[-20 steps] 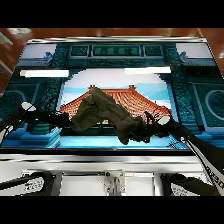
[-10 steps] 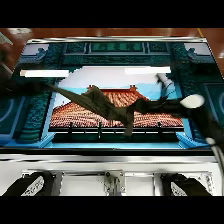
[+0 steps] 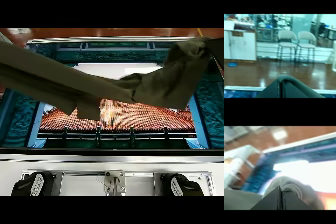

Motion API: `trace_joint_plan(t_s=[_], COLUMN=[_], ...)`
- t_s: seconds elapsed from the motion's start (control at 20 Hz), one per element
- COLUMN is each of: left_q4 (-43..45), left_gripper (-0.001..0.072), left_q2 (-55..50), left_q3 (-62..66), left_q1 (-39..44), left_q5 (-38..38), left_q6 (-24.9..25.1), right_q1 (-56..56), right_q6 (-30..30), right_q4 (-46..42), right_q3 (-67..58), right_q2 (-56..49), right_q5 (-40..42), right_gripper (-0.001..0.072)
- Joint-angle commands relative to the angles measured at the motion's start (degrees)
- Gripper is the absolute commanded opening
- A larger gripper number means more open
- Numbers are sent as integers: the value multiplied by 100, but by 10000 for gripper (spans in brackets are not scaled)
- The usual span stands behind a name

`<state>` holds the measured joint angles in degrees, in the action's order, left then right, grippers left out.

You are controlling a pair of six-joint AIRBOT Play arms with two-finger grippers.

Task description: Fold the shirts.

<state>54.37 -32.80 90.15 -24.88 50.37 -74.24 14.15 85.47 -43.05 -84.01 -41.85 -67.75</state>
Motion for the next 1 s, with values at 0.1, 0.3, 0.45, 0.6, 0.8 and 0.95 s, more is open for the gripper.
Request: trace_joint_plan(t_s=[0.1, 0.3, 0.45, 0.6, 0.8, 0.95], left_q4=[868, 977, 973, 890, 326, 142], left_gripper=[38, 38, 38, 38, 38, 38], left_q2=[144, 142, 157, 151, 151, 151], left_q3=[114, -446, -1440, -2623, -4225, -5165], left_q1=[-284, -284, -282, -225, 146, 656], left_q5=[627, 1456, 1768, 1759, 1462, 855], left_q6=[-297, -295, -295, -291, -101, -103], right_q1=[216, 216, 216, 210, 177, -258], right_q6=[352, 669, 636, 535, 321, 157], right_q4=[-750, -1615, -2448, -2299, -1036, -369], right_q3=[-378, -358, 59, 1082, 1794, 1794], right_q2=[125, 33, -254, -656, -1768, -2907], right_q5=[-1674, -2533, -3373, -2706, -560, 1008], right_gripper=[64, 64, 64, 64, 64, 65])
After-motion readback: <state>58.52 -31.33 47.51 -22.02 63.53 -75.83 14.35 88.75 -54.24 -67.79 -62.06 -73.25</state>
